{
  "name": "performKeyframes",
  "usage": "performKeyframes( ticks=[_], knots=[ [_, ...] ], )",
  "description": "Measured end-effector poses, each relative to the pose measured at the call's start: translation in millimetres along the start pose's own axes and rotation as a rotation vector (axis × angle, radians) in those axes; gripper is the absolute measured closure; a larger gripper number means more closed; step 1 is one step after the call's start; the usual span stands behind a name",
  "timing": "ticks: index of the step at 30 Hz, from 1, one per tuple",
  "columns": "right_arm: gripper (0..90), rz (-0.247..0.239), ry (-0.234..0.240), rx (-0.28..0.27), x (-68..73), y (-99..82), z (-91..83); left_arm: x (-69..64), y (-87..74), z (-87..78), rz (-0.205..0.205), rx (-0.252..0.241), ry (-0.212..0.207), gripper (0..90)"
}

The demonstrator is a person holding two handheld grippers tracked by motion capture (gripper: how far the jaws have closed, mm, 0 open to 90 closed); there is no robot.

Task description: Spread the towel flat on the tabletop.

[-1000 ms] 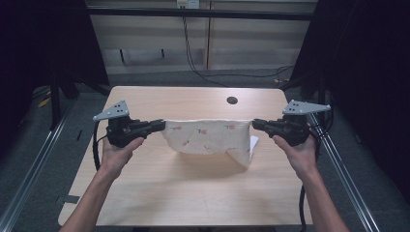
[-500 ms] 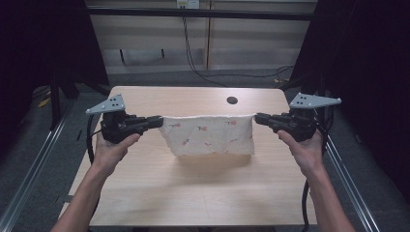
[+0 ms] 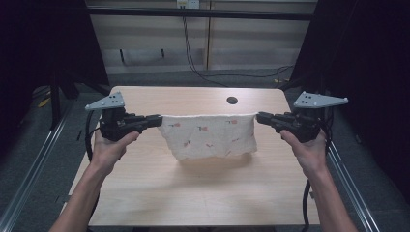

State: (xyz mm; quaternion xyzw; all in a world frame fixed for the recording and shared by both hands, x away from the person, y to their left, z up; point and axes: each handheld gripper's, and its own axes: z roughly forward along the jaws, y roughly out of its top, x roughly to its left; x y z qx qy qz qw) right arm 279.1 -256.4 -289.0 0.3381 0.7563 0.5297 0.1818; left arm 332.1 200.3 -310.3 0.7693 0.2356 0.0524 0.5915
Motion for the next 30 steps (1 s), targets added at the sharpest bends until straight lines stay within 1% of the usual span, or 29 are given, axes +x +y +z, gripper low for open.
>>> performKeyframes(
  ticks=[3,4,6,8,9,11,12,13,14,16,19,20,21,22,24,25,26,27,28,29,30],
  knots=[
    [89.1,-0.016,0.005,0.005,4.1,5.7,-6.3,-4.6,7.3,-6.3,0.017,-0.009,-0.013,87.6],
    [89.2,-0.015,0.011,0.004,4.7,6.8,-7.6,-5.8,9.5,-8.4,0.021,-0.011,-0.012,87.6],
    [89.2,-0.019,0.012,0.009,6.6,8.1,-9.6,-8.6,13.3,-12.0,0.035,-0.008,0.006,87.6],
    [89.2,-0.024,0.015,0.010,10.1,9.6,-11.9,-11.3,16.0,-15.3,0.046,-0.007,0.009,87.6],
    [89.2,-0.026,0.022,0.005,12.4,10.6,-13.5,-13.4,17.0,-17.1,0.050,-0.006,0.016,87.6],
    [89.2,-0.042,0.026,0.000,18.4,13.6,-17.2,-16.9,17.4,-22.0,0.048,-0.025,0.001,87.6],
    [89.2,-0.050,0.032,-0.006,21.3,15.1,-19.6,-19.5,17.3,-24.9,0.060,-0.027,0.011,87.6],
    [89.2,-0.064,0.039,-0.015,27.5,17.2,-25.1,-24.3,16.6,-30.2,0.065,-0.040,0.003,87.6],
    [89.2,-0.064,0.039,-0.015,27.5,17.2,-25.1,-24.3,16.6,-30.2,0.065,-0.040,0.003,87.6],
    [89.2,-0.073,0.049,-0.022,33.9,18.5,-29.5,-29.3,16.5,-33.1,0.075,-0.043,0.003,87.6],
    [89.2,-0.084,0.064,-0.026,45.3,20.0,-36.4,-34.2,17.8,-33.5,0.093,-0.032,0.000,87.6],
    [89.2,-0.084,0.064,-0.026,45.3,20.0,-36.4,-34.5,18.0,-32.3,0.087,-0.031,-0.007,87.6],
    [89.2,-0.079,0.072,-0.024,46.1,19.3,-36.9,-33.5,18.3,-30.8,0.086,-0.017,0.009,87.6],
    [89.2,-0.078,0.071,-0.024,46.2,17.8,-36.8,-31.2,18.1,-28.6,0.077,-0.001,0.030,87.6],
    [89.1,-0.075,0.062,-0.003,43.0,12.8,-33.1,-22.8,14.6,-21.9,0.043,0.016,0.031,87.6],
    [89.2,-0.073,0.050,0.005,39.5,9.1,-30.8,-18.2,11.7,-17.1,0.029,0.029,0.040,87.6],
    [89.2,-0.053,0.058,0.009,35.1,4.8,-28.0,-13.5,8.3,-11.6,0.024,0.047,0.041,87.6],
    [89.1,-0.049,0.049,0.016,30.9,0.1,-24.4,-10.3,4.0,-6.1,0.033,0.045,0.045,87.6],
    [89.1,-0.043,0.033,0.032,26.8,-4.8,-20.2,-7.4,0.0,-0.2,0.056,0.056,0.055,87.6],
    [89.2,-0.032,0.032,0.044,21.7,-9.9,-15.5,-4.0,-3.9,6.6,0.051,0.076,0.050,87.6],
    [89.1,-0.016,0.035,0.050,16.8,-15.0,-10.7,-1.0,-7.5,12.9,0.039,0.092,0.057,87.6]
  ],
)
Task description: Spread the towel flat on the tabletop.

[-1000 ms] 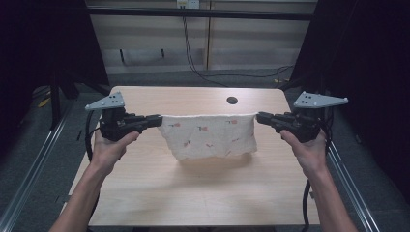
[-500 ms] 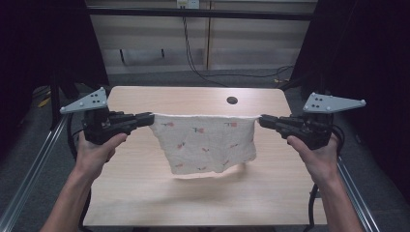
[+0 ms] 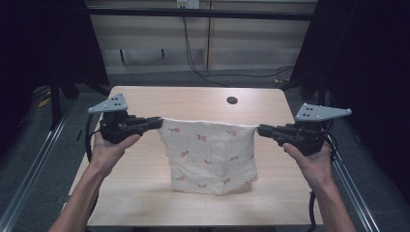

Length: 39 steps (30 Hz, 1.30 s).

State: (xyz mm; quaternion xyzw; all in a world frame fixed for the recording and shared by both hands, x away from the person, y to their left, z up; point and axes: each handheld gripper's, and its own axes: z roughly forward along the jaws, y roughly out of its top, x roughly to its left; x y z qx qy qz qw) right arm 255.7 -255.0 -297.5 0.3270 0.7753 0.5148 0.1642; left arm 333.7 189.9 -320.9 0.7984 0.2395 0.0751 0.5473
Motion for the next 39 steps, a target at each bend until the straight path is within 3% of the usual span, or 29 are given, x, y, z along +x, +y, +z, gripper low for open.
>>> performKeyframes(
  ticks=[6,9,12,21,24,28,30,32,35,36,39],
  knots=[
    [89.1,0.059,0.004,0.045,-29.2,-21.8,27.1,20.1,-15.1,28.9,-0.042,0.066,0.029,87.6],
    [89.1,0.069,-0.001,0.078,-42.8,-26.9,44.5,35.6,-21.1,40.3,-0.093,0.091,0.040,87.6],
    [89.1,0.073,-0.001,0.093,-48.9,-28.4,54.4,42.4,-23.8,45.0,-0.107,0.107,0.054,87.6],
    [89.0,0.130,-0.016,0.125,-78.2,-40.2,96.0,67.2,-43.8,68.7,-0.191,0.124,0.075,87.5],
    [89.0,0.135,-0.042,0.151,-86.6,-43.6,109.6,73.4,-46.7,77.6,-0.210,0.129,0.085,87.4],
    [88.9,0.164,-0.060,0.159,-98.4,-46.0,119.9,82.3,-47.3,85.7,-0.235,0.138,0.100,87.4],
    [88.9,0.153,-0.067,0.180,-102.4,-46.7,123.9,86.8,-48.7,87.6,-0.264,0.127,0.095,87.4],
    [88.9,0.149,-0.085,0.196,-105.9,-47.8,126.6,88.4,-49.7,89.0,-0.257,0.139,0.120,87.4],
    [88.6,0.164,-0.085,0.190,-111.7,-50.7,130.7,93.8,-51.8,91.2,-0.271,0.143,0.120,86.9],
    [87.3,0.171,-0.084,0.184,-112.9,-51.3,132.7,95.5,-53.0,92.4,-0.283,0.144,0.120,85.3],
    [75.4,0.193,-0.101,0.150,-113.8,-51.6,135.5,96.5,-59.6,96.9,-0.291,0.170,0.153,68.6]
  ],
)
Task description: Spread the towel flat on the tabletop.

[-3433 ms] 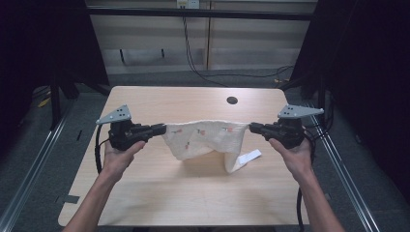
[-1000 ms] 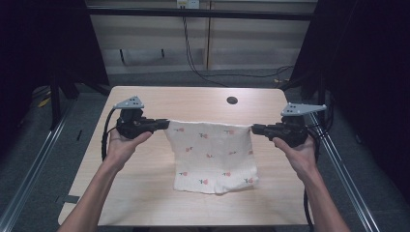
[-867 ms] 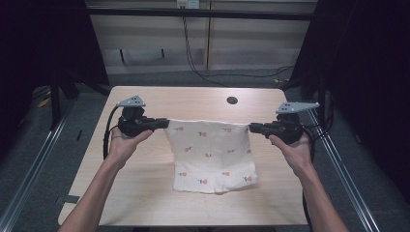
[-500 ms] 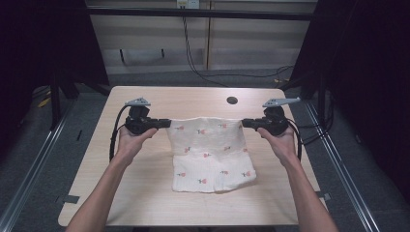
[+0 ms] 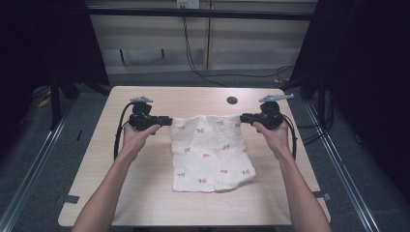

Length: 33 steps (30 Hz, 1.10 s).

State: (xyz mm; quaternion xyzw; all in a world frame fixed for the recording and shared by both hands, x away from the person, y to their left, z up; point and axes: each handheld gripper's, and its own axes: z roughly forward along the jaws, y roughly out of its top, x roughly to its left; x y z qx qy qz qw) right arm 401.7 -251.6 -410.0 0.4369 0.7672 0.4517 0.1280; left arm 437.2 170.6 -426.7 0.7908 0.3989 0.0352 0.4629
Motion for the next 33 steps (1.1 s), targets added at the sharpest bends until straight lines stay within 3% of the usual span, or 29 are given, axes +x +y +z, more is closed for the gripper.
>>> performKeyframes(
  ticks=[2,6,10,13,14,15,16,17,18,21,23,25,28,31,33],
  knots=[
    [73.6,0.005,-0.022,-0.001,-1.6,-1.4,-2.6,2.9,-4.0,-0.5,-0.025,-0.012,-0.008,61.3],
    [71.9,0.008,-0.004,0.027,-1.4,-5.4,-8.6,3.0,-12.5,-5.8,-0.024,0.017,0.002,62.0],
    [70.6,-0.024,0.021,0.060,9.7,-15.3,-23.8,-7.4,-24.0,-16.0,0.035,0.027,-0.024,66.4],
    [69.7,-0.032,0.049,0.063,20.0,-28.9,-38.4,-22.6,-37.0,-20.6,0.093,0.064,-0.052,66.5],
    [67.6,-0.043,0.054,0.079,29.5,-45.5,-48.2,-28.7,-42.3,-21.6,0.117,0.080,-0.070,66.7],
    [67.6,-0.043,0.054,0.079,29.5,-45.5,-48.2,-35.1,-47.3,-23.2,0.142,0.090,-0.079,66.7],
    [65.3,-0.050,0.061,0.115,36.6,-64.1,-54.8,-40.0,-52.1,-24.6,0.155,0.096,-0.098,69.4],
    [65.3,-0.050,0.061,0.115,36.6,-64.1,-54.8,-44.4,-57.1,-25.5,0.158,0.097,-0.117,69.4],
    [62.4,-0.049,0.061,0.128,43.2,-80.6,-61.3,-54.7,-67.8,-26.2,0.183,0.128,-0.146,72.3],
    [61.4,-0.036,0.073,0.129,47.9,-94.6,-67.5,-65.4,-78.2,-26.5,0.212,0.158,-0.158,72.6],
    [58.2,-0.022,0.058,0.137,53.2,-108.1,-71.4,-74.8,-90.2,-28.6,0.243,0.142,-0.179,72.3],
    [56.2,-0.002,0.062,0.137,59.2,-119.9,-73.1,-80.8,-102.5,-23.5,0.229,0.169,-0.223,72.0],
    [54.9,0.007,0.042,0.136,58.3,-131.5,-68.5,-88.6,-113.3,-9.4,0.250,0.232,-0.253,72.6],
    [54.7,0.032,0.072,0.154,54.1,-136.9,-59.7,-92.9,-117.8,0.1,0.240,0.244,-0.283,73.5],
    [67.4,0.009,0.064,0.164,56.7,-137.1,-55.9,-93.9,-121.0,4.0,0.245,0.266,-0.293,73.3]
  ],
)
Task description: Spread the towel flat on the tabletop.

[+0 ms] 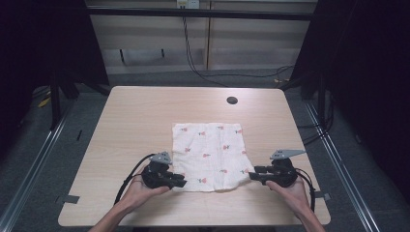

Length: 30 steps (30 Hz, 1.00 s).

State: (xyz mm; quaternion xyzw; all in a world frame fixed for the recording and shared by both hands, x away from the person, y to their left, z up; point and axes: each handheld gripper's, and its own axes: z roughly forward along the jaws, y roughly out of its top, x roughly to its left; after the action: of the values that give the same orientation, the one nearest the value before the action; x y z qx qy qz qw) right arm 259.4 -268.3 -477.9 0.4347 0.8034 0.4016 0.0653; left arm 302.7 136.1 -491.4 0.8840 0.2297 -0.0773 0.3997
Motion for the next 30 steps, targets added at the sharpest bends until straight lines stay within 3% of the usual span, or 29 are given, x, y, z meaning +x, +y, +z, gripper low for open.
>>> performKeyframes(
  ticks=[2,4,5,8,11,14,15,18,19,22,23,24,27,28,30],
  knots=[
    [81.5,0.009,-0.009,-0.009,2.4,2.3,1.8,0.6,-2.7,0.4,0.007,0.020,0.012,71.2],
    [88.0,0.005,0.001,-0.011,4.0,4.9,3.5,3.3,-7.8,-0.4,-0.014,0.021,-0.004,68.1],
    [88.7,0.000,-0.020,-0.005,6.0,8.2,4.2,3.6,-10.3,-1.1,-0.007,0.013,0.000,69.2],
    [88.7,0.013,-0.046,-0.012,4.5,11.3,4.5,3.1,-12.5,-3.6,0.006,0.004,0.043,70.7],
    [86.3,0.045,-0.052,-0.009,-2.5,17.1,8.9,4.6,-13.1,-5.0,-0.005,0.007,0.040,71.2],
    [80.8,0.029,-0.079,-0.011,-2.9,19.1,14.7,3.8,-14.5,-7.2,0.006,0.006,0.059,69.0],
    [75.9,0.033,-0.090,0.015,-1.5,16.8,17.4,4.3,-16.0,-8.2,-0.002,0.002,0.059,67.5],
    [74.3,0.034,-0.086,0.032,0.3,11.8,18.2,7.2,-20.9,-14.7,-0.022,-0.005,0.058,65.0],
    [69.1,0.045,-0.074,0.042,1.8,5.7,17.0,7.7,-22.7,-16.8,-0.020,-0.009,0.066,62.6],
    [66.9,0.038,-0.064,0.032,5.9,0.6,13.9,6.2,-26.6,-21.0,-0.045,-0.018,0.094,58.6],
    [64.2,0.025,-0.090,0.010,14.3,-1.3,5.8,6.1,-27.6,-21.6,-0.074,-0.040,0.097,59.4],
    [64.2,0.025,-0.090,0.010,14.3,-1.3,5.8,6.5,-27.5,-22.3,-0.089,-0.051,0.080,59.4],
    [67.4,-0.001,-0.082,-0.057,21.9,0.2,-8.1,5.2,-22.4,-26.9,-0.032,-0.073,0.085,65.9],
    [72.6,-0.025,-0.045,-0.079,23.5,3.7,-12.9,4.9,-20.6,-28.0,-0.029,-0.079,0.073,70.0],
    [73.5,-0.045,-0.026,-0.077,23.2,5.4,-11.8,5.2,-19.5,-25.6,-0.016,-0.056,0.048,70.8]
  ],
)
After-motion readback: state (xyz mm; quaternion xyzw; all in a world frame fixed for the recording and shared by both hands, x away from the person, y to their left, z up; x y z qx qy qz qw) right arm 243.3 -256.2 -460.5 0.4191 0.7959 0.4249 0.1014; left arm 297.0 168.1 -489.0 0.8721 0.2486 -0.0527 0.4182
